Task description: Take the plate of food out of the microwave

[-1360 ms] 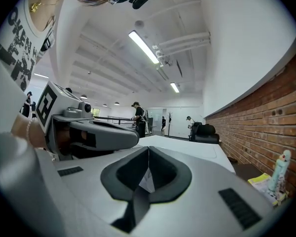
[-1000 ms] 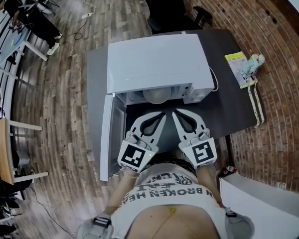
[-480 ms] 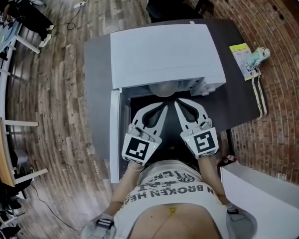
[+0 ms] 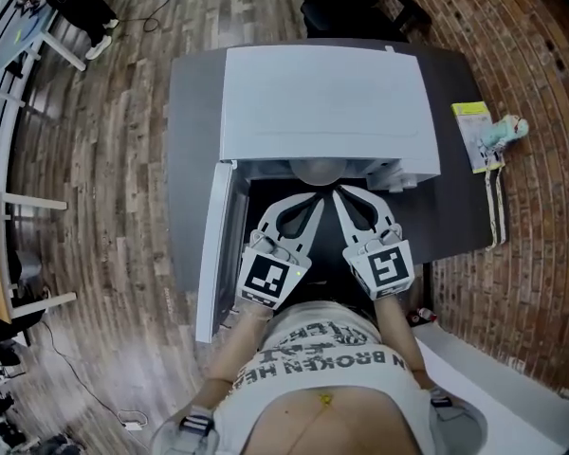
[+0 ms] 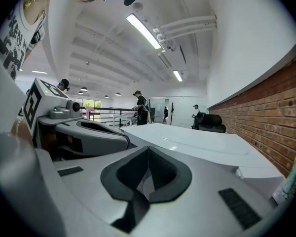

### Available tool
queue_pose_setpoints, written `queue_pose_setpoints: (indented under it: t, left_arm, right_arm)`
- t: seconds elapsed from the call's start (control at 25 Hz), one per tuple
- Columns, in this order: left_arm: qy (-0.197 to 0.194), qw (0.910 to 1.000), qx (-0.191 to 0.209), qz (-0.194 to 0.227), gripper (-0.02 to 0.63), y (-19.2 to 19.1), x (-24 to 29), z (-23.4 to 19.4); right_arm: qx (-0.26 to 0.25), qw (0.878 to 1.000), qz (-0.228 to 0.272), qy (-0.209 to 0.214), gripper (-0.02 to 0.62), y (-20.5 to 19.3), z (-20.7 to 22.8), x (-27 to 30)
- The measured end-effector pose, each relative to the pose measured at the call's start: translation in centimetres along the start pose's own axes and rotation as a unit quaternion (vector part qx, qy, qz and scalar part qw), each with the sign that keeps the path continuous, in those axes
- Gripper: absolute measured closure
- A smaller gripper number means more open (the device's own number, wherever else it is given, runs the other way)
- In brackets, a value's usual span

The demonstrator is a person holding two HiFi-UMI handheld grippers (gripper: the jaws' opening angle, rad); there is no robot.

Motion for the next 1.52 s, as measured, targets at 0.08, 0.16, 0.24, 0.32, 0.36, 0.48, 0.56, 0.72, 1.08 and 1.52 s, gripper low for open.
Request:
queue_pose_setpoints:
  t: [0.08,0.16,0.24,0.32,0.36,0.48,0.56,0.72,1.08,1.52]
  left_arm:
    - [0.01,0.9999,-0.002,-0.005,0.598,-0.2,0.4,0.0]
    - [0.021,0.9997,-0.006,-0.01,0.6,-0.4,0.9,-0.3]
    - [0.032,0.9993,-0.012,-0.015,0.598,-0.5,1.4,-0.6]
    - [0.04,0.9988,-0.015,-0.023,0.598,-0.8,1.9,-0.7]
    - [0.042,0.9986,-0.016,-0.026,0.598,-1.0,2.1,-0.7]
    - [0.04,0.9986,-0.015,-0.031,0.598,-1.3,3.0,-0.8]
    - [0.038,0.9986,-0.015,-0.035,0.598,-1.5,3.3,-0.9]
    - [0.035,0.9984,-0.016,-0.042,0.6,-2.0,3.7,-1.2]
    - [0.032,0.9977,-0.013,-0.058,0.598,-3.2,4.2,-1.6]
    - [0.043,0.9937,-0.029,-0.1,0.598,-6.9,4.8,-2.6]
  right_arm:
    - [0.0,1.0,-0.004,0.008,0.586,-0.3,0.7,0.3]
    - [0.001,1.0,-0.01,0.017,0.586,-0.5,1.4,0.7]
    - [0.0,1.0,-0.015,0.024,0.586,-0.6,2.0,1.0]
    - [0.003,0.999,-0.02,0.027,0.586,-0.9,2.7,1.2]
    - [0.006,0.999,-0.02,0.028,0.586,-1.1,3.0,1.2]
    - [0.014,0.999,-0.022,0.026,0.586,-1.6,3.8,1.1]
    - [0.018,0.999,-0.023,0.022,0.586,-1.9,4.1,1.2]
    - [0.022,0.999,-0.024,0.018,0.586,-2.5,4.3,1.4]
    - [0.029,0.999,-0.044,0.014,0.586,-3.5,4.3,1.9]
    - [0.037,0.996,-0.081,0.015,0.586,-6.2,4.7,3.2]
Point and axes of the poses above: the fingertips, and each gripper's own axes: x forward along the fingers, z to its right, y out of its top, the point moved 7 cm from there along -x, backward along the fingers, and after that the axes turned 3 degrees about x, right-handed, at the moved point
